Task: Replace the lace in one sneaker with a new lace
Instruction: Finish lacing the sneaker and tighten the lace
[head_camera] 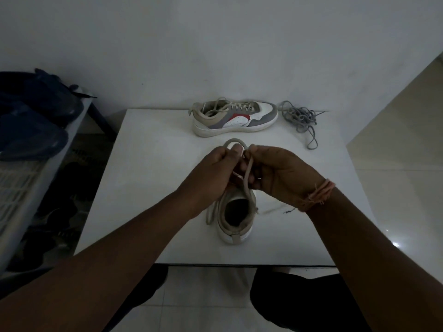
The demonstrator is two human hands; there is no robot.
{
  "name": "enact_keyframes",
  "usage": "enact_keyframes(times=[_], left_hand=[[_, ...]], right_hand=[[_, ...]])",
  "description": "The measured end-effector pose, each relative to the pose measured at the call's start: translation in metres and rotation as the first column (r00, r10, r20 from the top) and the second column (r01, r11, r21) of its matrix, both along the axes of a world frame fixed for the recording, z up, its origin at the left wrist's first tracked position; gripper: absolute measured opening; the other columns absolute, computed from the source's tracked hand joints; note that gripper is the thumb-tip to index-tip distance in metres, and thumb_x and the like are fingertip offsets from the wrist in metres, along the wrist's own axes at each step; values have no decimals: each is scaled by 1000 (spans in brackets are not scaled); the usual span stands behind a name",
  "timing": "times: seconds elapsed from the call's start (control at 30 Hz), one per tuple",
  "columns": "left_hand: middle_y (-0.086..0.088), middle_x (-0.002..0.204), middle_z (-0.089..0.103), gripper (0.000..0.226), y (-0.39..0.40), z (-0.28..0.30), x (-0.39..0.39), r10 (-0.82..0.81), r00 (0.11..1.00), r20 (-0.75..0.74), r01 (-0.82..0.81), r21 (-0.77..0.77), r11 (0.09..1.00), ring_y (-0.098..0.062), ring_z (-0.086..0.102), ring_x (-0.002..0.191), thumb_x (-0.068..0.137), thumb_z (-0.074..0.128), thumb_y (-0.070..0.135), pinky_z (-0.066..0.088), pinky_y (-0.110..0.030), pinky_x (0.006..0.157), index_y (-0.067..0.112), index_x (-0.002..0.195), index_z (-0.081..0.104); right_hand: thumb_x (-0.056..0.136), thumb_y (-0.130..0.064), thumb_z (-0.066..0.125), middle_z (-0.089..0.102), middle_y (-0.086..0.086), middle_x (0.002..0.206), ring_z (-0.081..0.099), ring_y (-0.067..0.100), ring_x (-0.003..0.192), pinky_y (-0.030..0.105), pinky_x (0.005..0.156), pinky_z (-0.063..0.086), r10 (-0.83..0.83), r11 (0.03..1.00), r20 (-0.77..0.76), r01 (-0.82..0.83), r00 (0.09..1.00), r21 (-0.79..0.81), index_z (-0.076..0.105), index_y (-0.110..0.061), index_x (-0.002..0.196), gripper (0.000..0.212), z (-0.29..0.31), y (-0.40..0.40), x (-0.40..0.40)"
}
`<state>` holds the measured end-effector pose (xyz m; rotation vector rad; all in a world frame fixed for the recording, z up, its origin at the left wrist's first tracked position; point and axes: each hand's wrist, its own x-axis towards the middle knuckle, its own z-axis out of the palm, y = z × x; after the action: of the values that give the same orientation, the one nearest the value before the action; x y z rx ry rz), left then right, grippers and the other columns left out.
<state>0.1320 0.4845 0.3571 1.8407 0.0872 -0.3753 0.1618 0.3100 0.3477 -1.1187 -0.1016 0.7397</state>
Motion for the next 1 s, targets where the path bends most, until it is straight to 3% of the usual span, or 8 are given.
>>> enact_keyframes(times=[0.1,0.23,0.33,0.47,0.6,0.73,0.87,1.0], left_hand=[[2,87,70,48,-2,2,-4,-33,987,-158,-27,-366,930,-21,70,90,104,32,57,58,-46,91,23,101,65],[-13,85,72,53,2,8,-4,-199,974,-106,165,-265,950,-28,71,81,105,42,48,55,-33,78,1,112,63],[4,62,56,36,9,13,-3,-277,952,-134,254,-165,953,-8,52,58,105,49,35,44,-27,65,5,100,66],[16,62,59,32,26,8,8,-237,959,-157,276,313,909,-2,50,57,104,50,39,40,-26,61,22,89,73],[5,80,61,28,44,7,14,-203,942,-268,309,447,840,-7,52,69,105,50,27,38,-26,62,20,94,74],[4,85,63,32,45,9,18,-127,969,-211,218,495,841,-10,54,75,97,50,-1,40,-25,61,16,100,77],[-3,91,76,34,31,5,16,-16,999,-37,25,277,961,-16,73,78,91,60,-7,59,-27,66,15,114,71],[-11,100,75,62,20,3,13,99,995,-15,-98,68,993,-19,76,81,84,77,1,63,-31,70,19,137,51]], right_hand=[[101,-22,48,65,12,95,60,21,76,35,74,53,-56,969,-80,73,995,236,59,-7,101,19,1,2,1],[100,-23,48,61,2,82,54,13,63,26,62,52,-251,917,-158,287,955,276,61,-12,95,17,2,-4,9],[100,-21,53,54,-1,69,43,11,54,24,53,41,-500,865,-130,501,856,-31,61,-14,93,13,-9,-14,16],[95,-17,58,49,2,63,36,12,42,24,45,32,-700,593,28,603,713,-533,61,-12,82,15,-27,-30,27],[94,-25,59,59,14,76,48,22,52,34,56,47,-597,442,198,525,777,-728,60,-11,73,25,-35,-37,34],[94,-35,63,55,16,126,56,32,112,46,100,45,-138,216,522,540,842,-813,55,-12,127,41,-38,-16,7],[93,-36,59,55,-1,131,49,19,121,49,103,42,274,522,798,613,538,-593,55,-26,131,39,-19,9,-10],[93,-12,64,65,2,115,60,17,102,35,90,52,355,687,811,458,465,-563,68,-14,123,30,-13,23,-17]])
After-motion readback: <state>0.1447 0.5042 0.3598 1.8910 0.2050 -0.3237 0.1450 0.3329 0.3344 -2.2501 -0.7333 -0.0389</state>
